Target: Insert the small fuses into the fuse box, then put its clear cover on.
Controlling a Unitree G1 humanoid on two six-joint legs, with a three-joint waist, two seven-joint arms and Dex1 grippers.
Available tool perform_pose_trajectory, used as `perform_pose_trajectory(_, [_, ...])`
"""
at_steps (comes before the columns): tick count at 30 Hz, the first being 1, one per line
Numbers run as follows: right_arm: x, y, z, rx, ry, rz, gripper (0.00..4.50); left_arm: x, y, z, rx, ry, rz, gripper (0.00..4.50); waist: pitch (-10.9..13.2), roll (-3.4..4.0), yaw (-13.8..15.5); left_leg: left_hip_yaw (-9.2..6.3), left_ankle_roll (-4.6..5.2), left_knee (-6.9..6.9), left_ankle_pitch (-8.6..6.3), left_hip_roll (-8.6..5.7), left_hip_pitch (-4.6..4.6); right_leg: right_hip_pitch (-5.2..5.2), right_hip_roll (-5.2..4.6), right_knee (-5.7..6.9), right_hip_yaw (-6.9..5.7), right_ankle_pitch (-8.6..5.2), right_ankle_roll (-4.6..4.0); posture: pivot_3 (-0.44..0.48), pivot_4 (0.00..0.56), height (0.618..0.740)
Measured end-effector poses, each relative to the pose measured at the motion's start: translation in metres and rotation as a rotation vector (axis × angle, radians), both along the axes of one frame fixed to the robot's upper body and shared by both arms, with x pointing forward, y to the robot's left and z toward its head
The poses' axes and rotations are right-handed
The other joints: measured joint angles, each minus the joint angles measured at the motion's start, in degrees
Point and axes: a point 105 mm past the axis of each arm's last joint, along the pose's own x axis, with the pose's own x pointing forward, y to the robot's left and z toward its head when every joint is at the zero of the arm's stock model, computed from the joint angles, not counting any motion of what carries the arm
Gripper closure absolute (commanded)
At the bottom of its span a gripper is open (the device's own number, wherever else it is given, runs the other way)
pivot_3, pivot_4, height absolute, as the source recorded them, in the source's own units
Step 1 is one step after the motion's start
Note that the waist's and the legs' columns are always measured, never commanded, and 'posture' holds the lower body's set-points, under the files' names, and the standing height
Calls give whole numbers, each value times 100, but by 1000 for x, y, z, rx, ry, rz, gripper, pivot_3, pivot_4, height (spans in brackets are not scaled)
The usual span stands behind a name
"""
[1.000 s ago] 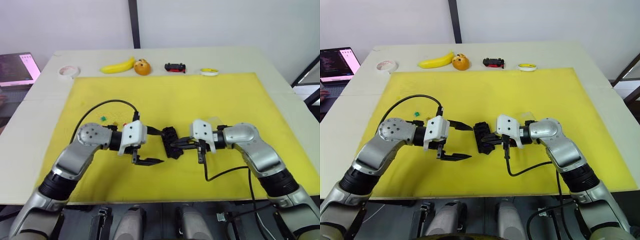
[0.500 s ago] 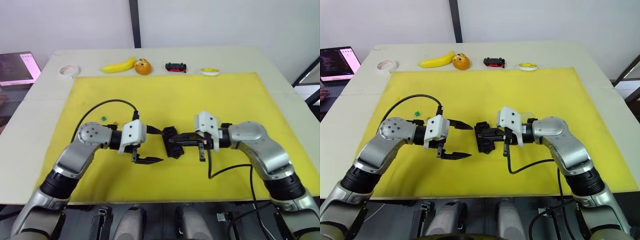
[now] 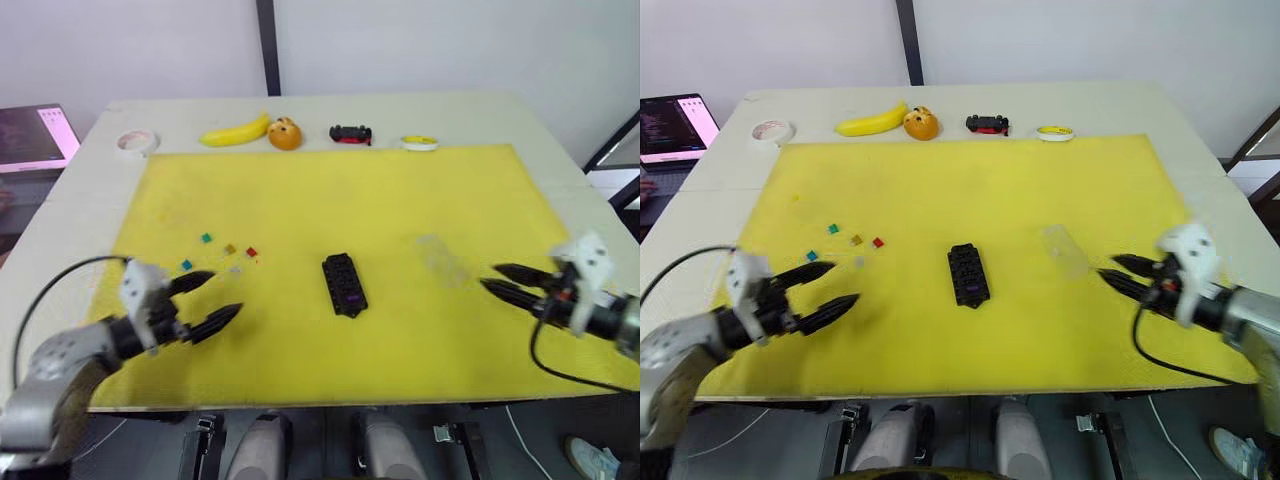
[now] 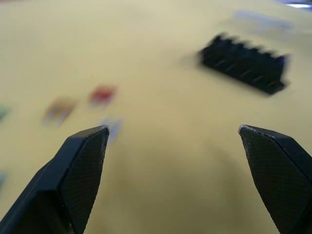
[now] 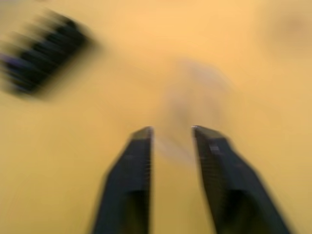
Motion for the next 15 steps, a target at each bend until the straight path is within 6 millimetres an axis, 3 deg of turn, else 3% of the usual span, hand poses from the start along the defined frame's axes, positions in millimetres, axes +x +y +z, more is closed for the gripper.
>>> perform_pose_trajectory(2, [-7, -18, 1, -27, -4, -61, 273, -10, 25, -1, 12, 17, 113, 0, 1, -1, -2, 6, 1, -9, -2, 1, 56, 52, 2, -6, 1, -3, -3, 0, 150, 740])
perform_pose_trajectory(3, [-11, -29, 0, -44, -2, -95, 20, -18, 40, -3, 17, 35, 173, 0, -1, 1, -7, 8, 4, -13, -4, 1, 71, 70, 2, -13, 1, -4, -3, 0, 150, 740])
perform_pose_trajectory(8, [-24, -63, -5, -62, 23, -205, 20, -53, 103, -20, 25, 140, 421, 0, -1, 1, -13, 12, 9, -13, -7, 2, 71, 69, 2, -16, 2, -5, -3, 0, 150, 740])
perform_pose_trajectory(11, [-24, -66, -5, -62, 17, -209, 20, -59, 114, -20, 33, 151, 455, 0, -3, 0, 10, 11, 9, -12, -7, 1, 70, 72, -3, -17, 2, -6, -3, 0, 150, 740])
perform_pose_trajectory(15, [-17, -57, 1, -60, -12, -184, 20, -58, 109, -15, 22, 152, 408, 0, -3, 0, -6, 10, 7, -13, -8, 5, 67, 70, -10, -22, 9, -5, -3, 0, 150, 740])
